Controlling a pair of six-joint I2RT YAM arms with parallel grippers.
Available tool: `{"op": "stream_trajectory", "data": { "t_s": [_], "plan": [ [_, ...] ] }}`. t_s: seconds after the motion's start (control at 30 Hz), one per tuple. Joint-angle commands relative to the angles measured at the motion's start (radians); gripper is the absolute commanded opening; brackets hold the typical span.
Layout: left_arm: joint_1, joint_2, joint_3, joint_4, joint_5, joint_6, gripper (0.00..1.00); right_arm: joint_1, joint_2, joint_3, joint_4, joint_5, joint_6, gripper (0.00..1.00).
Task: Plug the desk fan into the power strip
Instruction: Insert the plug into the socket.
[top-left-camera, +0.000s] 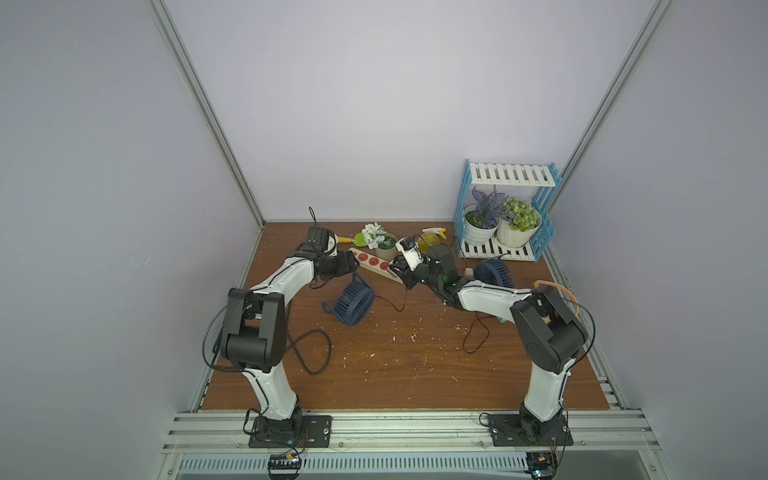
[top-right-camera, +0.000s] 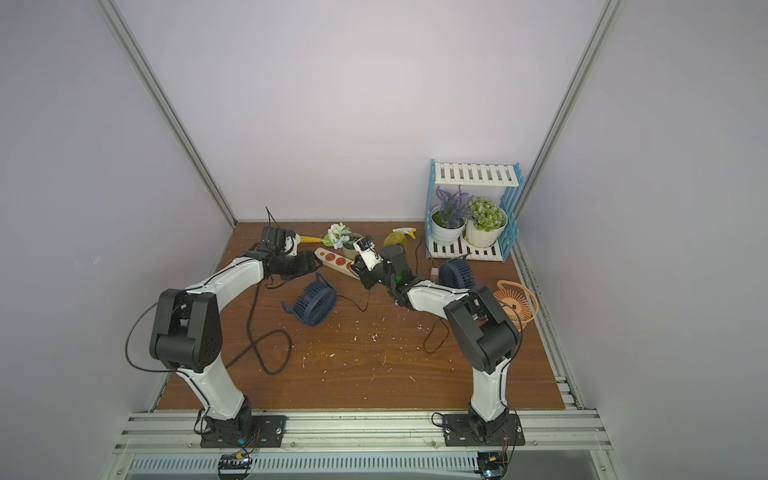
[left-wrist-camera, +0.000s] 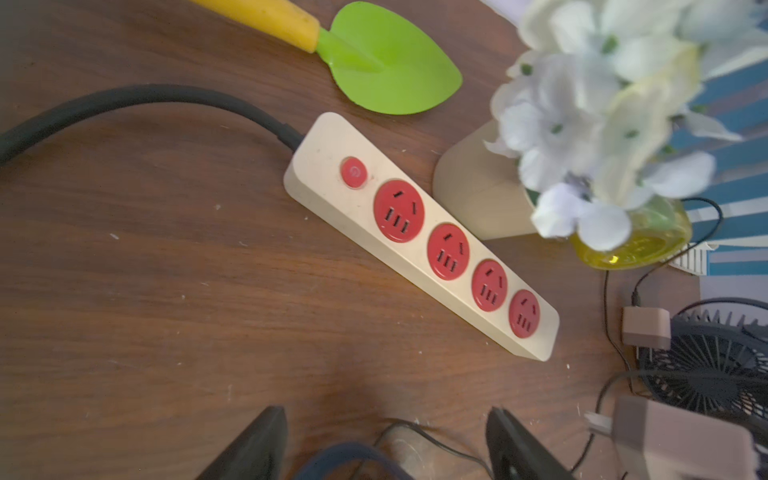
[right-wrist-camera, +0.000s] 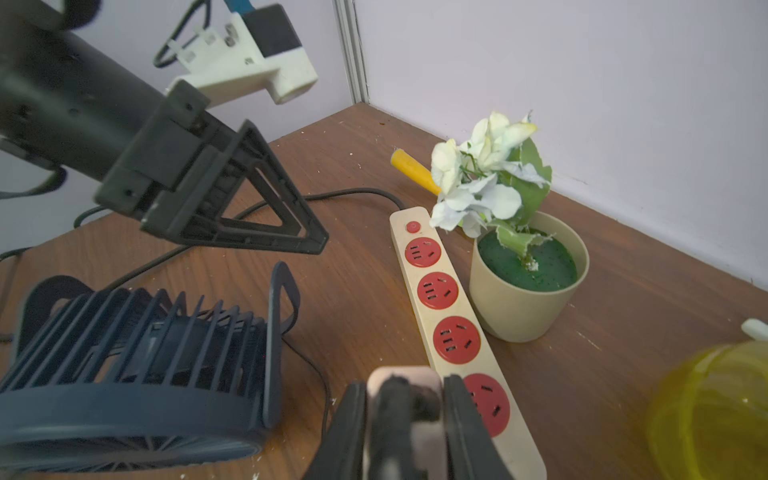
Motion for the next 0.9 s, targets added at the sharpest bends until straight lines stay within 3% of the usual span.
{"op": "stream_trajectory", "data": {
  "t_s": [0.0,0.23,0.6,0.87],
  "plan": [
    [0.004,0.037,0.069,0.024,0.034,-0.01,0.77,-0.027,0.037,0.065,-0.071,-0.061,-0.096,0.0],
    [0.005,0.15,0.162,0.01,0.013,-0.002,0.76,-0.053,0.118,0.175,-0.178,-0.11,-0.163,0.0],
    [0.007,0.282,0.288,-0.005,0.03,-0.012,0.64,-0.085,0.178,0.222,-0.216,-0.168,-0.175,0.0],
    [0.007,0.32,0.319,-0.004,0.034,-0.017,0.62,-0.093,0.207,0.241,-0.226,-0.137,-0.197,0.0]
  ]
}}
